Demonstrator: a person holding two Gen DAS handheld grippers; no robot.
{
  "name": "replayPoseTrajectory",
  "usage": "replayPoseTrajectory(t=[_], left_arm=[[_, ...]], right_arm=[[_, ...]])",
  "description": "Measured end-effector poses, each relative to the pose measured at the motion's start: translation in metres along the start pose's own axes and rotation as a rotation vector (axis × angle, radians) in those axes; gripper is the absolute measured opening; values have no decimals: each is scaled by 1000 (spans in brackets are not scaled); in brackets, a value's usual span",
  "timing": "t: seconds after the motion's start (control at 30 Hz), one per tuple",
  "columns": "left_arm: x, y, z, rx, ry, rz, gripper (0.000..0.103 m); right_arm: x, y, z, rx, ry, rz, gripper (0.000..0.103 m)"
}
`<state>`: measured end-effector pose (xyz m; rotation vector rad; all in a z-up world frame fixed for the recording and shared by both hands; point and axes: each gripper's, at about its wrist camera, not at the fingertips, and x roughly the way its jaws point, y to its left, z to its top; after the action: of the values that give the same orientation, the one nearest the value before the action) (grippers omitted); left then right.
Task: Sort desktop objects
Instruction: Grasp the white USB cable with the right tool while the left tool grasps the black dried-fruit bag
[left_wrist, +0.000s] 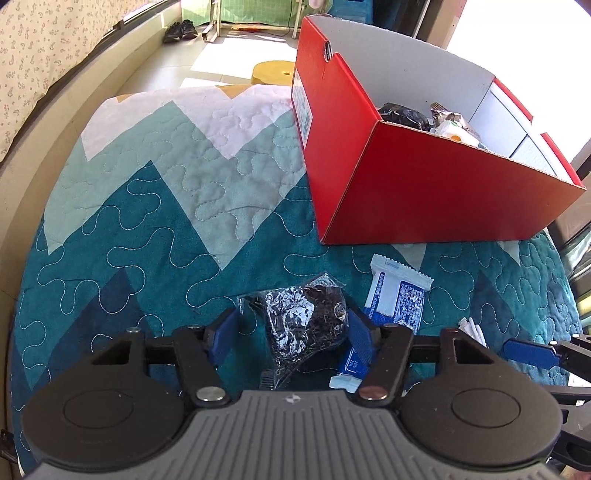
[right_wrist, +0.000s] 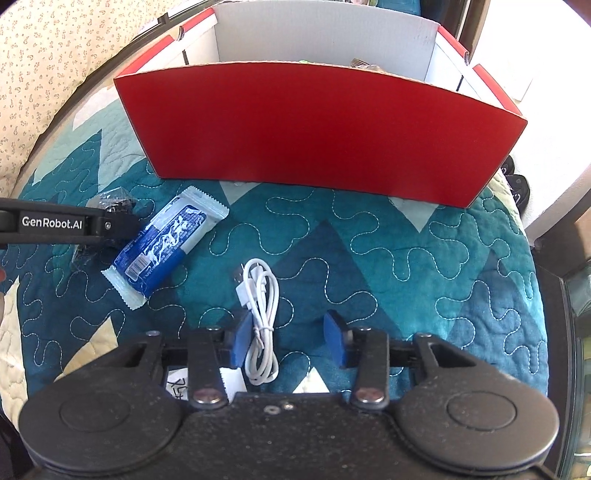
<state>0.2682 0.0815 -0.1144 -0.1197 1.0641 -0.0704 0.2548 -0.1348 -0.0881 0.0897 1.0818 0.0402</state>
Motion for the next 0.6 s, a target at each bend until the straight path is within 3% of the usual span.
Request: replayPoseTrajectory(t=[0.1,0.13,0.27,0.6], left_arm=[[0,1,0,0,-2,-7,55],[-1,1,0,0,0,-10,45],[-1,2,0,-2,7,-14,41],[-14,-3,-2,6,12,-29,37]], right_arm=[[0,-3,2,-1,1,4,27],[0,-4,2,0,2,3,22],[0,-9,3,7,8,1,11],[-11,-22,1,74,9,18,10]])
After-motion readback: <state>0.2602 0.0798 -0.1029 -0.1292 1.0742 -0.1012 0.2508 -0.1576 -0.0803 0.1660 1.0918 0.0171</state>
